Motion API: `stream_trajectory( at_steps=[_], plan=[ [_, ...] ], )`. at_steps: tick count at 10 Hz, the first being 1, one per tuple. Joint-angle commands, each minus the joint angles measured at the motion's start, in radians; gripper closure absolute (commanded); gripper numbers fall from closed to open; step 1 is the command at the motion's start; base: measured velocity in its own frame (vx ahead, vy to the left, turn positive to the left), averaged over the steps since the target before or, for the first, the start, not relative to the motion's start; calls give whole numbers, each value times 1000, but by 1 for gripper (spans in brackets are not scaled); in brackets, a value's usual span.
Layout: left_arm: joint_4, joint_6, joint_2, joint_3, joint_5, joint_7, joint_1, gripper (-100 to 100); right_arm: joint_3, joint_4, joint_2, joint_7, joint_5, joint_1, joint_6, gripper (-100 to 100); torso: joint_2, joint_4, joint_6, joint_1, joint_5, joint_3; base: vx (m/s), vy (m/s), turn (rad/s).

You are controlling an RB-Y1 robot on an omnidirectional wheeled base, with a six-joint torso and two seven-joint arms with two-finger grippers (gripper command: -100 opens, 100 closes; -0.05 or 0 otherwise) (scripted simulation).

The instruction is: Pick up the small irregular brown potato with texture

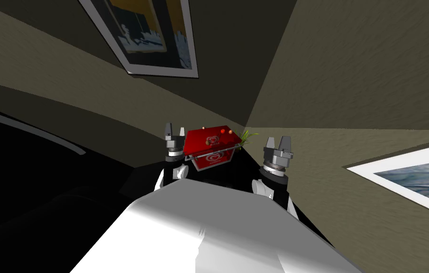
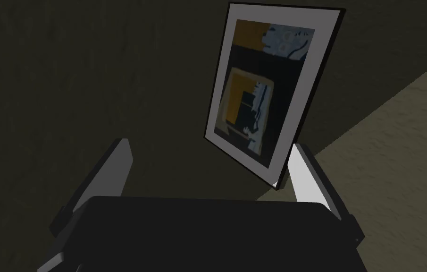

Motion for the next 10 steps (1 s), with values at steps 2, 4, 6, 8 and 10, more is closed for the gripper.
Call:
stream_trajectory(
  at_steps=[2,4,6,8,10],
  plan=[
    [10,9,51,-3,-5,0,-5,-100,0,0,0,0,0,0,0,0,0,0,0,0,0,0,4,4,-2],
    [26,22,101,-9,-11,0,-12,-100,0,0,0,0,0,0,0,0,-1,0,0,1,0,0,14,10,-10],
    [49,40,151,-18,-20,-1,-22,-100,0,0,0,0,0,0,0,0,-1,0,0,1,0,-1,22,10,-16],
    [79,63,200,-28,-31,-1,-34,-100,0,0,0,0,0,0,0,0,-2,0,0,1,0,-1,30,10,-22],
    [115,91,247,-40,-43,-3,-49,-100,0,0,0,0,0,0,0,0,-2,-1,0,1,0,-1,31,13,-26]
  ],
)
